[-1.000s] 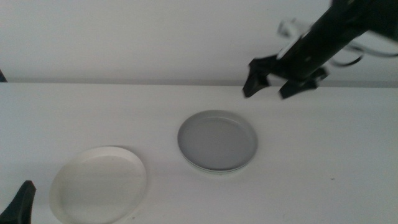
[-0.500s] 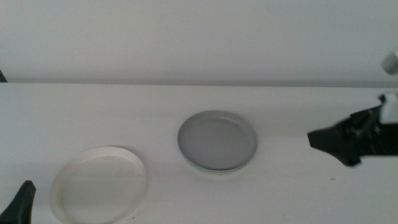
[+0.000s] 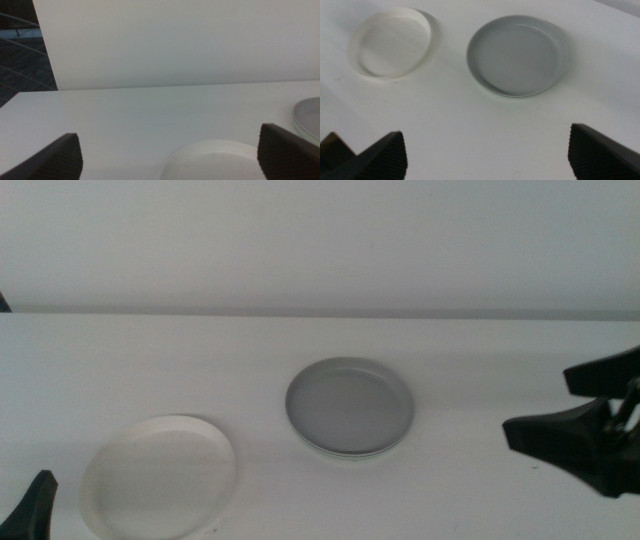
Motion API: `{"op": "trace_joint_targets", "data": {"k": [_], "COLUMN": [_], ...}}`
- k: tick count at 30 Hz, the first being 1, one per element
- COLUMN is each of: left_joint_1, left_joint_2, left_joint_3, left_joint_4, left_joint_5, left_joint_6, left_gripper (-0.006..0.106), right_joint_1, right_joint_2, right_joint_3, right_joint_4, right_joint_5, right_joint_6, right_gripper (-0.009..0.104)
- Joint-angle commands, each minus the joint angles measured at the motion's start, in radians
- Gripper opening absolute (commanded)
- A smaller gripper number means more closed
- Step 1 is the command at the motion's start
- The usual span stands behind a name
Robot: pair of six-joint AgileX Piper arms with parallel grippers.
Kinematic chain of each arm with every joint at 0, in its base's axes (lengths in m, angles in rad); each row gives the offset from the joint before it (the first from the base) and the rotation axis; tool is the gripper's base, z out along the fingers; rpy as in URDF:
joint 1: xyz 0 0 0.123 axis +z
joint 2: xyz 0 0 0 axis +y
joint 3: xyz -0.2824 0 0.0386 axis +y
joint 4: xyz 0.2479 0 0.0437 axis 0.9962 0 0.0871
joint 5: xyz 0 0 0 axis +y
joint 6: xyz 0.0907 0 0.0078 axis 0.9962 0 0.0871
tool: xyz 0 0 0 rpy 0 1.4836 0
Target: Stack the three bowls on top of each other.
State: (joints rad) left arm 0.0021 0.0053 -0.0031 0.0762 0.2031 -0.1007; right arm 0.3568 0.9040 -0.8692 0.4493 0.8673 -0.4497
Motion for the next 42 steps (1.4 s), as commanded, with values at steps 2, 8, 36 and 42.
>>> {"op": "trace_joint_targets", "data": {"k": [2,8,36,42], "left_joint_1": [0.001,0.001,0.001,0.001], "left_joint_2": [-0.042,-0.042,-0.042,-0.042], "left_joint_3": [0.041,0.041,0.041,0.041], "left_joint_4": [-0.006,-0.006,-0.006,-0.006], "left_joint_5": [-0.011,-0.011,-0.011,-0.011], "left_joint_6": [-0.005,-0.005,-0.005,-0.005], "left_gripper": [0.094,0.094,0.094,0.094], "right_joint_1": [0.002,0.002,0.131,0.131], "right_joint_2": [-0.006,-0.006,-0.01,-0.01], "right_joint_3": [-0.107,-0.208,-0.391,-0.391], "right_joint_4": [-0.063,-0.237,-0.472,-0.471], "right_joint_5": [0.124,0.278,0.453,0.457], "right_joint_6": [0.056,0.153,0.367,0.376], "right_gripper": [0.086,0.086,0.086,0.086]}}
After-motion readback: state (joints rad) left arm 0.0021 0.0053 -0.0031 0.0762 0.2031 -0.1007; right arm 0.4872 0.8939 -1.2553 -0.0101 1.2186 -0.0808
